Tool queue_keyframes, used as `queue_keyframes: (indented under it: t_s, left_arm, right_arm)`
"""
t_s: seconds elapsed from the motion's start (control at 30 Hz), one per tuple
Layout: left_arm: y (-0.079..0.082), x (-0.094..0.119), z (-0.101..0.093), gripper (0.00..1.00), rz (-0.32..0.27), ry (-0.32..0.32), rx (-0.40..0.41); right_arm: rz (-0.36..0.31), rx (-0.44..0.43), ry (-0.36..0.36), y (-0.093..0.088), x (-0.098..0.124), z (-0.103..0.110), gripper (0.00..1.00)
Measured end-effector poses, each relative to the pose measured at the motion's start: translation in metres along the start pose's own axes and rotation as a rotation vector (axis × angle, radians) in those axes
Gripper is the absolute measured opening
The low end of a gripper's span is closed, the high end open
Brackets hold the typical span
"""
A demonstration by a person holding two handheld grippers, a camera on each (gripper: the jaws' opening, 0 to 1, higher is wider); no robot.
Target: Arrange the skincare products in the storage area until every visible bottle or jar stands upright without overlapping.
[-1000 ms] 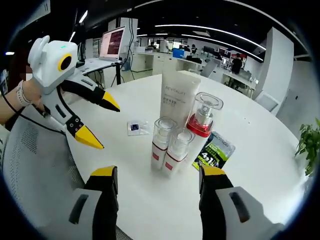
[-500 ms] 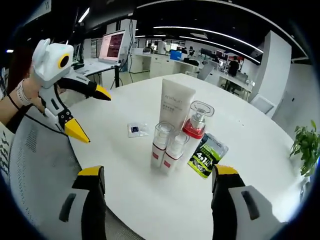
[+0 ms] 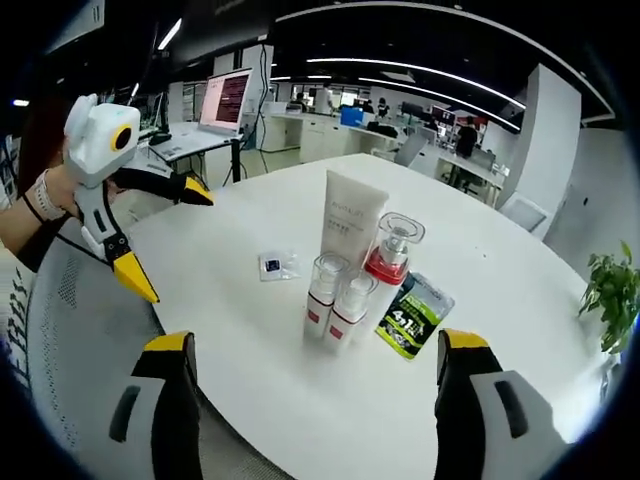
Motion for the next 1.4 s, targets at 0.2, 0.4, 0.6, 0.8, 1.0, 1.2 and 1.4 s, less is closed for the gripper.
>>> queue_keyframes:
  t_s: [0.2,0.4,0.6,0.8,1.0,1.2,1.4]
  left_arm:
    - [-0.005,-0.002,-0.001,0.99,0.010,-0.008,0.016]
    - [-0.008,-0.004,-0.006,0.99,0.020,-0.029,0.024]
    - [-0.010,-0.013,-0.006,0.99,0.010,-0.039,0.034]
    - [-0.013,-0.025,-0.004,0.99,0.040,-0.054,0.011]
    - [-0.008,-0.037,-0.003,0.99,0.030,-0.082,0.035]
    - [-0.008,-0.048,-0.009,0.99,0.043,-0.118,0.027]
    - [-0.008,-0.058,-0.009,0.99,0.057,-0.139,0.022]
  right_arm:
    - [0.003,0.003,-0.001,-0.002,0.000,-0.001,1.00]
    - [0.004,-0.005,0.000,-0.003,-0.002,-0.004,1.00]
    - [0.009,-0.008,0.001,-0.005,-0.004,-0.006,1.00]
    - [0.013,-0.015,0.008,-0.008,-0.005,-0.007,1.00]
    - [0.019,-0.028,0.004,-0.013,-0.005,-0.012,1.00]
    - [0.024,-0.034,0.006,-0.015,-0.006,-0.017,1.00]
    - [0.021,-0.088,0.034,-0.020,-0.009,-0.026,0.87]
Point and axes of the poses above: the point that each gripper's makers call its tool centre point, and the gripper's own axes: x roughly backward along the fingers, z roughly to its left, y roughly out of its top, the point moved 2 cm from there along x, roughly backward along the fingers, and after that the axes turned 3 degrees about -z, right-handed, at the moved point
